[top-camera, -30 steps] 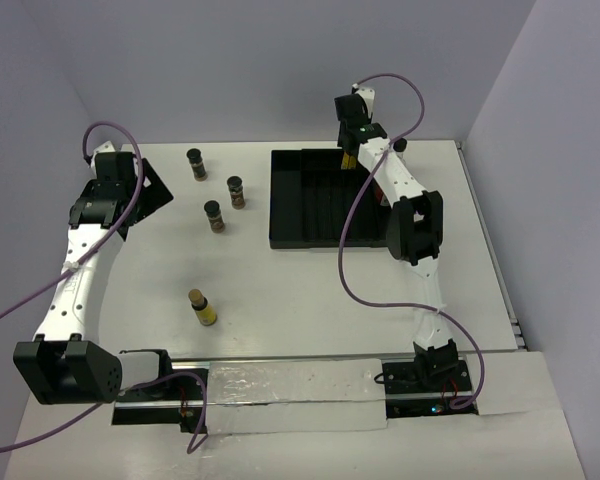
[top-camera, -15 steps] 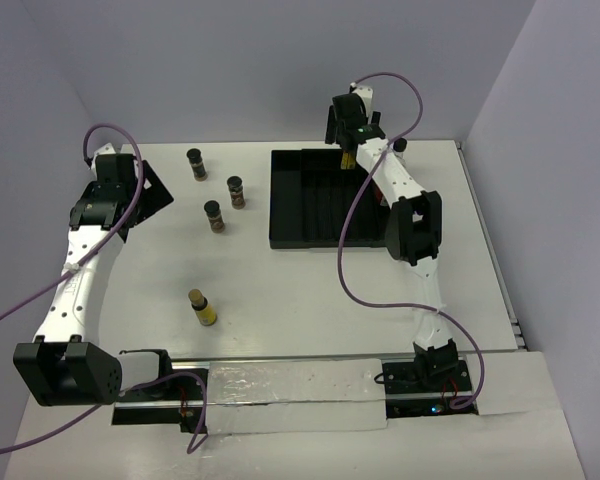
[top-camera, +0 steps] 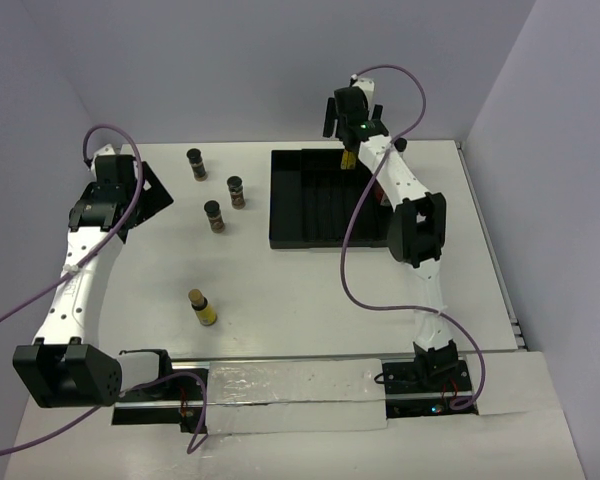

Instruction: Organize the condiment bottles

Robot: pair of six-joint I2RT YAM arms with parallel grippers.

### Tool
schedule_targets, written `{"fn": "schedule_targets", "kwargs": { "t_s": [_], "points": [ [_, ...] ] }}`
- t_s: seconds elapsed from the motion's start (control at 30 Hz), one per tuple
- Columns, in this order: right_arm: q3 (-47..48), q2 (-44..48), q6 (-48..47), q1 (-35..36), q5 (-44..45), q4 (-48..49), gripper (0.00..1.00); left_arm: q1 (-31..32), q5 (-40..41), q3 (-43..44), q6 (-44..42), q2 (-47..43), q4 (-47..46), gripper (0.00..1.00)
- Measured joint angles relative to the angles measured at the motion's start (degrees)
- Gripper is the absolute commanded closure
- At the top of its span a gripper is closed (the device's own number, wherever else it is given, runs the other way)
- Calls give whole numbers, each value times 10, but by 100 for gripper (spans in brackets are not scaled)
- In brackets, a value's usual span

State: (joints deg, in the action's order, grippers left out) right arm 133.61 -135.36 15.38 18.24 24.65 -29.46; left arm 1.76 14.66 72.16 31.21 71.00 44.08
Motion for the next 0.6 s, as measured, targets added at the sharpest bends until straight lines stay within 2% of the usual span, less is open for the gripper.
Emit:
{"fn": "schedule_targets", "kwargs": {
  "t_s": [0.2,0.37,0.6],
  "points": [
    [2,60,0,1,-20,-2,0,0,-12,-1,-12,-21,8,0],
    [-10,142,0,3,-48,-8,0,10,-19,-22,-19,-71,18,0],
    [-10,223,1,18,-78,-19,0,87,-15,-91,10,-141,56,1]
  ]
}}
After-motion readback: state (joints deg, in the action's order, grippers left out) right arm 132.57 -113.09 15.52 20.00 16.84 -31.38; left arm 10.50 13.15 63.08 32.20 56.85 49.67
